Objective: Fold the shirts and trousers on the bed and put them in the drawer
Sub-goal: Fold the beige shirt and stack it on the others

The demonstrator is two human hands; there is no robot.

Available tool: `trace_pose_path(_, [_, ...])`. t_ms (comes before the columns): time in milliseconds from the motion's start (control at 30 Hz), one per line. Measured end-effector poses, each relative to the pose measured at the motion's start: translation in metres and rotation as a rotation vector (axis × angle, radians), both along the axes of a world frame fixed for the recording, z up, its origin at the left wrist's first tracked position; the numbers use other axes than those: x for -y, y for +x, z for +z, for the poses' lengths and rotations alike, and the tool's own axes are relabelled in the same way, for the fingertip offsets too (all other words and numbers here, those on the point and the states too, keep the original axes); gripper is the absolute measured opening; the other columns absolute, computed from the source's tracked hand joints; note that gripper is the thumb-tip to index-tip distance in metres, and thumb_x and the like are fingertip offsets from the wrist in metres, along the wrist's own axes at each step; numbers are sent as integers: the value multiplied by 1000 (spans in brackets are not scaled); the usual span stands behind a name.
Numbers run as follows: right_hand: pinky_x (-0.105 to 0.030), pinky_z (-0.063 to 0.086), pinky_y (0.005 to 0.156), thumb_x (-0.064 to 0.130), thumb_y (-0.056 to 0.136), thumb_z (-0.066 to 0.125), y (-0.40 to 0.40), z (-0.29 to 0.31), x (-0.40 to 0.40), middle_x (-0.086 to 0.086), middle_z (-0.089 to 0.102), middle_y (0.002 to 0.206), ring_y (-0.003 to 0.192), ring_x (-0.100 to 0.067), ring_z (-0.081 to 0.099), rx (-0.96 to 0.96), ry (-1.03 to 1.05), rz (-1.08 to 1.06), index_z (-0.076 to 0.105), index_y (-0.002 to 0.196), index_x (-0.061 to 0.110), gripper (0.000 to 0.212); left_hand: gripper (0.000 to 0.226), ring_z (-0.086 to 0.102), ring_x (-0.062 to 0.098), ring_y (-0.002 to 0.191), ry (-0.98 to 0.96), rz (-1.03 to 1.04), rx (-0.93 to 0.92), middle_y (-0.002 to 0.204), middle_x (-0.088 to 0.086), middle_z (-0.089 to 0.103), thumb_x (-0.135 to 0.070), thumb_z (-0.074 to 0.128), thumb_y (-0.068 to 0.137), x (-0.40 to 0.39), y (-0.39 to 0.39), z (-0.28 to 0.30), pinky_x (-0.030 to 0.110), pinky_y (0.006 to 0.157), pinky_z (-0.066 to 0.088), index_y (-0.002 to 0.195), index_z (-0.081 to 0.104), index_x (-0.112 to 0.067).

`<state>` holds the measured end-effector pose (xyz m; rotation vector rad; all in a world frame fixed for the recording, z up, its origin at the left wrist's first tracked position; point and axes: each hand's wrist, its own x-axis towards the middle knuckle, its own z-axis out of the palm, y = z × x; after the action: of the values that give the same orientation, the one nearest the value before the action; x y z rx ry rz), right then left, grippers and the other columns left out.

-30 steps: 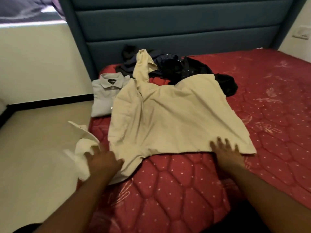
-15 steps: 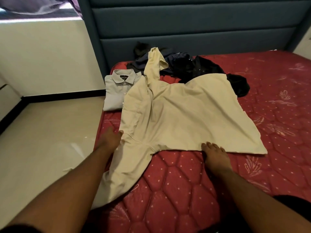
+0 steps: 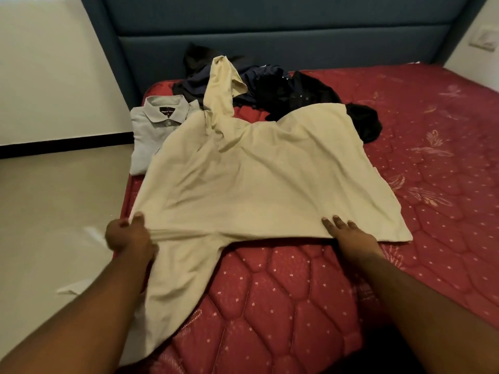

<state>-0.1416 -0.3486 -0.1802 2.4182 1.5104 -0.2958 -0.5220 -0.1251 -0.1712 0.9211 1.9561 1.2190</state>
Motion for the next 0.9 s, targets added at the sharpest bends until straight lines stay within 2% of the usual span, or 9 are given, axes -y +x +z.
trace_pose_path(100, [-47, 43, 101, 17, 99, 40, -11, -1, 19, 3, 6, 163, 146, -29, 20, 15, -43, 29, -2, 153, 37, 72, 37, 58, 42, 110, -56, 41, -116, 116, 28, 62, -21, 69, 89, 30, -22, -3, 40, 94, 43, 111, 61, 7])
trace_pose_path(267, [-45, 46, 99, 17, 101, 33, 0, 18, 51, 5, 16, 161, 134, -28, 41, 82, -169, -12, 7, 152, 43, 63, 36, 59, 44, 109, -199, 30, -159, 117, 29, 63, -19, 70, 86, 72, -27, -14, 45, 93, 46, 109, 63, 7])
trace_pose_path(400, [-44, 39, 106, 26, 101, 31, 8, 34, 77, 5, 16, 161, 137, -23, 39, 109, -316, -14, 8, 151, 43, 58, 31, 54, 47, 112, -276, -82, -351, 125, 30, 53, -15, 68, 85, 126, -19, -21, 51, 95, 45, 111, 57, -3])
trace_pose_path(467, [-52, 28, 111, 31, 96, 41, 16, 31, 81, 7, 8, 162, 141, -24, 32, 7, -339, -42, 4, 151, 45, 68, 41, 50, 47, 113, -63, -232, -568, 125, 27, 49, -14, 71, 80, 133, -7, -10, 54, 95, 40, 117, 54, -8])
trace_pose_path(533, [-45, 28, 113, 30, 89, 54, 25, 35, 80, 3, 10, 162, 140, -26, 33, -271, -271, -154, 12, 151, 43, 76, 42, 50, 45, 111, 243, -502, -777, 123, 21, 54, -13, 69, 78, 126, 18, -2, 55, 91, 39, 118, 58, -13])
trace_pose_path(633, [-24, 45, 89, 28, 89, 63, 40, 35, 78, -2, 56, 135, 110, -19, 58, -700, 281, -513, 56, 135, 26, 47, 35, 60, 40, 108, 428, -997, -934, 118, 12, 64, -25, 61, 77, 110, 72, 1, 52, 82, 48, 111, 69, -17])
trace_pose_path(733, [-37, 49, 94, 30, 76, 54, 71, 32, 76, -4, 67, 118, 105, -27, 63, -515, 711, -782, 69, 113, 25, 40, 47, 37, 28, 139, 313, -1343, -1055, 150, 5, 42, -40, 55, 93, 109, 130, -1, 50, 103, 37, 138, 52, -28])
trace_pose_path(800, [-45, 42, 103, 21, 77, 50, 90, 28, 80, -9, 59, 128, 119, -32, 54, -355, 678, -916, 62, 121, 21, 45, 61, 12, 22, 149, 245, -1480, -1168, 162, -3, 17, -59, 34, 94, 111, 161, -9, 50, 113, 20, 150, 28, -37])
trace_pose_path(900, [-48, 36, 104, 17, 84, 57, 117, 3, 79, -13, 50, 136, 126, -35, 46, -263, 528, -1127, 52, 129, 14, 45, 87, -3, 23, 151, 275, -1573, -1231, 164, -5, -2, -75, -2, 74, 118, 193, -16, 56, 114, 11, 153, 10, -41])
